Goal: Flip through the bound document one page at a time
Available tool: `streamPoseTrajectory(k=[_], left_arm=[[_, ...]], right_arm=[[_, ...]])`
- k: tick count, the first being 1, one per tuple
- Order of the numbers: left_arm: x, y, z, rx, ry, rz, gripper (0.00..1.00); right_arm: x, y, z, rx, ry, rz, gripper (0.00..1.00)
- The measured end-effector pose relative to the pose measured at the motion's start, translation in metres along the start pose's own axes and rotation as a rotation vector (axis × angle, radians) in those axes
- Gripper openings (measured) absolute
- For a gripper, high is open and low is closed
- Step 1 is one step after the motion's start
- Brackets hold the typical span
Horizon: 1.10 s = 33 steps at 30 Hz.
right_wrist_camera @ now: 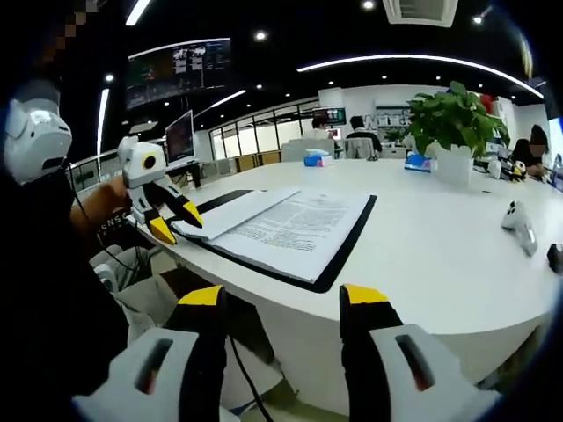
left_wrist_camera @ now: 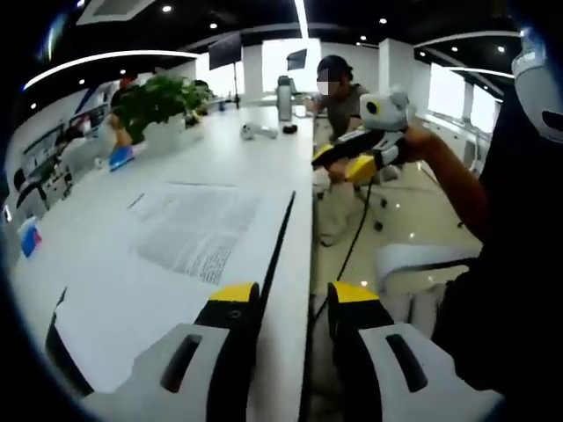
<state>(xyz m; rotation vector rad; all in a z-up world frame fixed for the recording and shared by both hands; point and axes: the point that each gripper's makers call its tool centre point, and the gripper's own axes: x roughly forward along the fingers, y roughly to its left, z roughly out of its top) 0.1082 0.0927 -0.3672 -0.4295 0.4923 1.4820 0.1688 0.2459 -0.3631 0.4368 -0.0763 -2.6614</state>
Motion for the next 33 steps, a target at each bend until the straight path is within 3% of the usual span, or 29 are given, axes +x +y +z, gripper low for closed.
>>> streamPoseTrajectory(k=[4,8,11,18,27,33], left_arm=[[0.013,0.007,0.009,0.017,-0.01,0.003,0.34],[0.024,0.014,0.017,0.03,-0.024,0.002,0.32],[0.036,0.022,0.021,0.024,-0.038,-0.002,0.32],[0.056,0.029,0.018,0.045,-0.001,-0.001,0.32],[0.066,0.034,0.016,0.032,0.028,-0.003,0.34],[0.067,0.041,0.01,-0.026,0.036,-0.013,0.33]], right_arm=[[0.001,-0.002,-0.003,0.005,-0.004,0.003,0.51],[0.002,-0.004,-0.006,0.016,0.002,0.004,0.42],[0.001,-0.006,-0.005,0.011,-0.008,0.001,0.45],[0.0,-0.011,-0.006,0.028,-0.012,-0.009,0.44],[-0.001,-0.013,-0.006,0.036,-0.013,-0.023,0.43],[0.0,-0.016,-0.012,0.057,-0.012,-0.033,0.43]])
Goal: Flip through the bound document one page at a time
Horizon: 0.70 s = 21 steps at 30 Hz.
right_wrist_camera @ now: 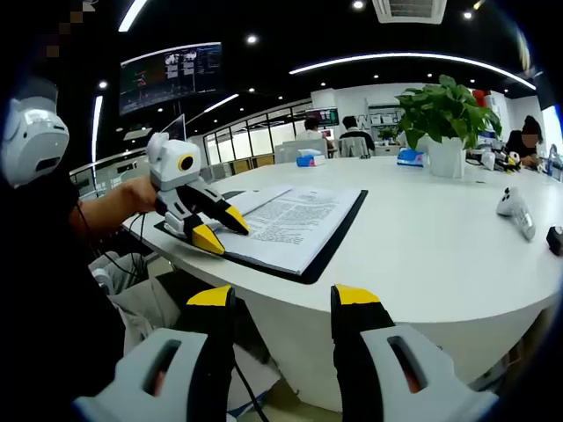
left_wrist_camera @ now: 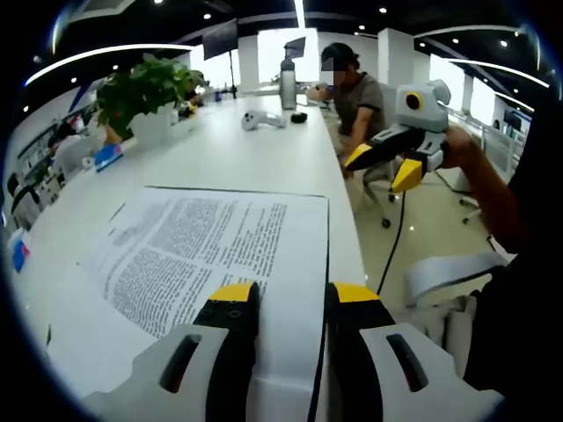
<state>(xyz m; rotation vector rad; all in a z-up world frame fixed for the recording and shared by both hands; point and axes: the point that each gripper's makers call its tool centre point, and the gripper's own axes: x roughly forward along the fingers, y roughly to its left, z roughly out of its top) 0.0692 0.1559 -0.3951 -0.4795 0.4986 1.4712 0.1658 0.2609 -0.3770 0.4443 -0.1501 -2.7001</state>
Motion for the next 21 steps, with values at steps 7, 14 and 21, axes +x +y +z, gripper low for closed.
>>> streamPoseTrajectory(k=[7,14,21], left_arm=[[-0.001,0.008,0.0,-0.08,-0.023,-0.019,0.26],[0.004,-0.005,-0.001,0.074,0.041,-0.006,0.37],[0.003,-0.001,0.0,0.059,0.029,-0.016,0.33]], right_arm=[[-0.001,-0.004,-0.002,0.024,0.0,-0.01,0.43],[-0.002,-0.005,-0.001,0.029,-0.005,-0.016,0.43],[0.0,-0.005,-0.007,0.024,0.021,-0.019,0.43]])
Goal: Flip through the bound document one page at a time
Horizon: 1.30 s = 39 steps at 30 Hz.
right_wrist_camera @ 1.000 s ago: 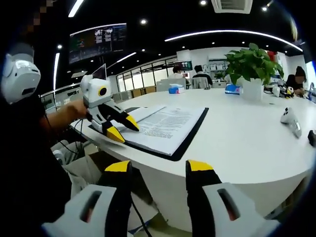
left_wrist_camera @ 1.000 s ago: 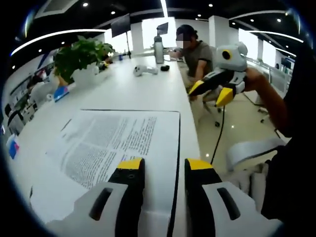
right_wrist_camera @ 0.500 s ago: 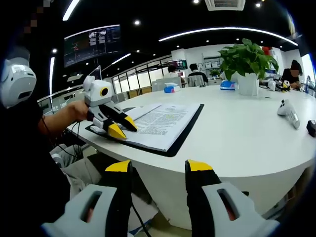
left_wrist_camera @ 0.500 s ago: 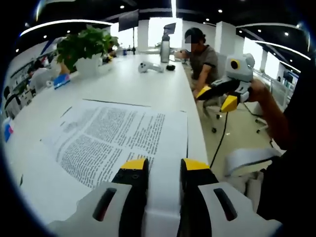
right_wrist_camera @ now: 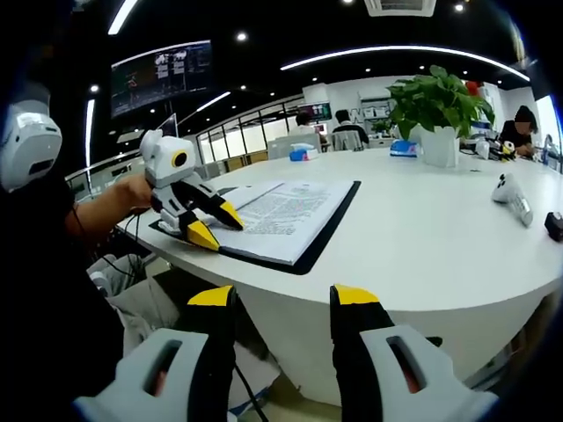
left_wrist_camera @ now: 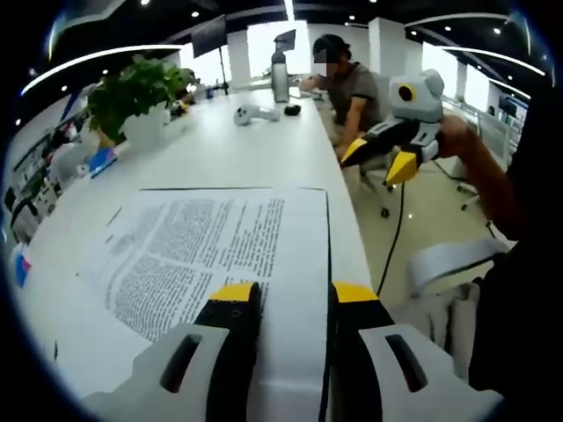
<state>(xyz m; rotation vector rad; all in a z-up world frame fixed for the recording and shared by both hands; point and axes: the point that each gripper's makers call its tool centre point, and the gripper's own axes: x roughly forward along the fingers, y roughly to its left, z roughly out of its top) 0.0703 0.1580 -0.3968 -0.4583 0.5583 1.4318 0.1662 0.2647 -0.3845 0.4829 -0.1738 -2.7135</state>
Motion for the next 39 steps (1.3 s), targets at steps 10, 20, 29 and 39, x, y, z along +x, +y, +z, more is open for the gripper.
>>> streamPoseTrajectory(k=[10,20,29,39], left_arm=[[-0.0019,0.0005,-0.0001,-0.002,-0.021,-0.057,0.33],[-0.0025,0.0024,0.0001,-0.036,-0.056,-0.101,0.33],[-0.0047,0.0042,0.0002,-0.095,-0.089,-0.139,0.32],[-0.007,0.0043,-0.0004,-0.137,-0.126,-0.156,0.31]], right_arm=[[-0.0006,-0.0012,-0.0013,0.007,-0.002,-0.003,0.43],[0.0001,-0.0029,-0.0041,0.01,0.008,-0.01,0.43],[-0.0002,-0.0014,-0.0022,0.009,0.001,-0.005,0.43],[0.0058,0.0058,0.0036,0.063,-0.02,0.025,0.42]])
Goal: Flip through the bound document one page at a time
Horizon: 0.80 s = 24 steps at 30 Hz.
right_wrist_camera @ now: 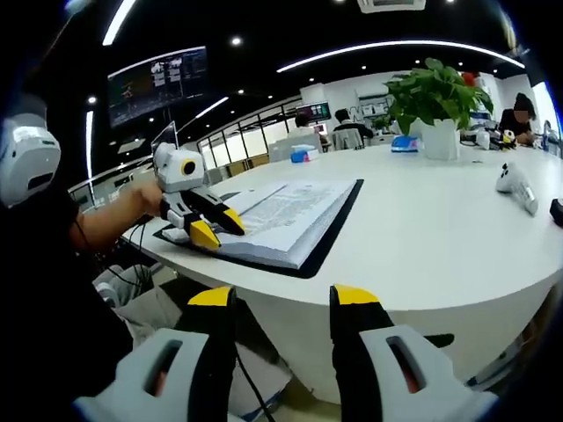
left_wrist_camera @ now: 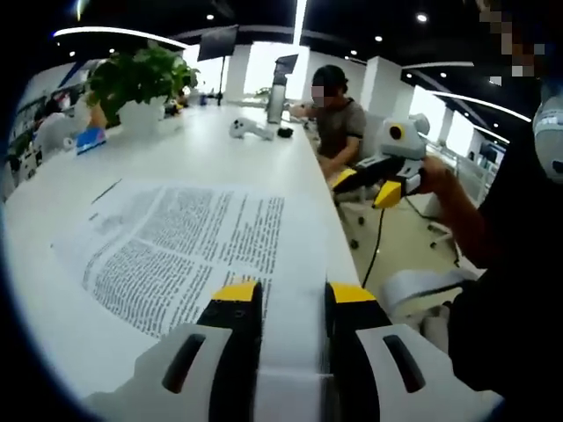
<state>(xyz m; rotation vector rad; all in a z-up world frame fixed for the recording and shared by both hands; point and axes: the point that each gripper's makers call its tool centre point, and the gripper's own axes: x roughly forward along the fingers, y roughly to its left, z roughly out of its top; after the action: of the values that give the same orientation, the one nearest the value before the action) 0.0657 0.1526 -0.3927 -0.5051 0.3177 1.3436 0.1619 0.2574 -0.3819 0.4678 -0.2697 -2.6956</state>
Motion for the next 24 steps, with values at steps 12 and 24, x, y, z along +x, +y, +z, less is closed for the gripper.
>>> streamPoseTrajectory(k=[12,24], left_arm=[[0.0,-0.001,0.0,-0.002,-0.017,-0.003,0.3],[0.0,-0.001,0.0,0.007,-0.024,0.002,0.31]], right_arm=[[0.032,0.015,0.013,0.146,-0.056,0.065,0.38],[0.056,0.013,0.025,0.364,-0.097,0.109,0.33]])
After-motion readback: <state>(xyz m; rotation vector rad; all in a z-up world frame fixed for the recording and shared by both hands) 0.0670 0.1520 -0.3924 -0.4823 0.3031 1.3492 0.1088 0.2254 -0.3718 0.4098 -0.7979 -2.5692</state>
